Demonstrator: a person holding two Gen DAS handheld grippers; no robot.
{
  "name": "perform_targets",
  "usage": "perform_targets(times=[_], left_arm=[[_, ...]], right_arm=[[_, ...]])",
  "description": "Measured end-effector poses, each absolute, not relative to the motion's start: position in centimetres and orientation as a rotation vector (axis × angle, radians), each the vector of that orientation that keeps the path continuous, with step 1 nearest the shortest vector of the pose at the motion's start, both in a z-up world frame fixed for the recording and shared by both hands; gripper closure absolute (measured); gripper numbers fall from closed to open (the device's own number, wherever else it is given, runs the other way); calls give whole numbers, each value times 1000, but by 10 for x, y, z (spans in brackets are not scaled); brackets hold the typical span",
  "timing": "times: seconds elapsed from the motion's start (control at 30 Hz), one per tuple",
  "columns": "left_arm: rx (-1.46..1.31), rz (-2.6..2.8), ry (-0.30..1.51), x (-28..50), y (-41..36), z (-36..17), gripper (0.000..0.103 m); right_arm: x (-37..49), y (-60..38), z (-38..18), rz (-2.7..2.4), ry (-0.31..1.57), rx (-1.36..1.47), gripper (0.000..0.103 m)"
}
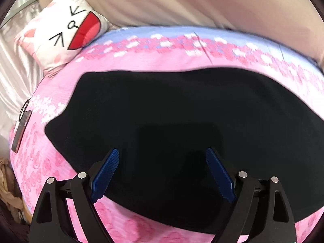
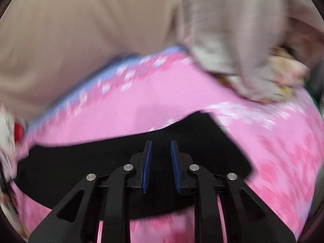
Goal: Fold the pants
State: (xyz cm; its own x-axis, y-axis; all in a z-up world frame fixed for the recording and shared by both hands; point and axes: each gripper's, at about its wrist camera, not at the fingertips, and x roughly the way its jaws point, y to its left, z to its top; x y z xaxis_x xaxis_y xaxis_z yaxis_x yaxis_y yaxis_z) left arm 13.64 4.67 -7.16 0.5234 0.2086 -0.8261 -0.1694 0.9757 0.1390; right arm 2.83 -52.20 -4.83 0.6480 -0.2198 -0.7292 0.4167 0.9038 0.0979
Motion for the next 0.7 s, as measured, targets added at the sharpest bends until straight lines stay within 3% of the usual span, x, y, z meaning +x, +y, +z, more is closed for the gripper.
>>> perform_targets(times=[0.1,0.13,0.17,0.33,0.4,0.5,0.6,0.63,0.67,0.7], left_arm=[[46,229,994,132,47,-74,17],[47,234,992,130,50,-72,17],[44,247,983,127,55,-68,17],[-19,281,951,116,77,-54,17],[-25,273,943,118,73,-51,17],[4,233,931,124,53,-48,17],[14,183,923,124,34,-45,17],[17,168,917,121,29,-43,17],[21,162,914,119,27,-43,17],[27,162,914,117,26,-43,17]], right_arm=[[27,-574,-50,-448,726,430,103],[18,-580,-42,-478,692,459,103],[7,-581,-33,-539,662,441,91],[-55,-568,-27,-511,618,504,81],[-66,-562,-40,-474,632,559,69],[-72,-555,-48,-473,663,533,68],[-61,-554,-60,-487,682,512,61],[-59,-551,-61,-494,677,501,63],[-60,-551,-60,-500,674,490,83],[-61,-551,-56,-508,660,487,89]])
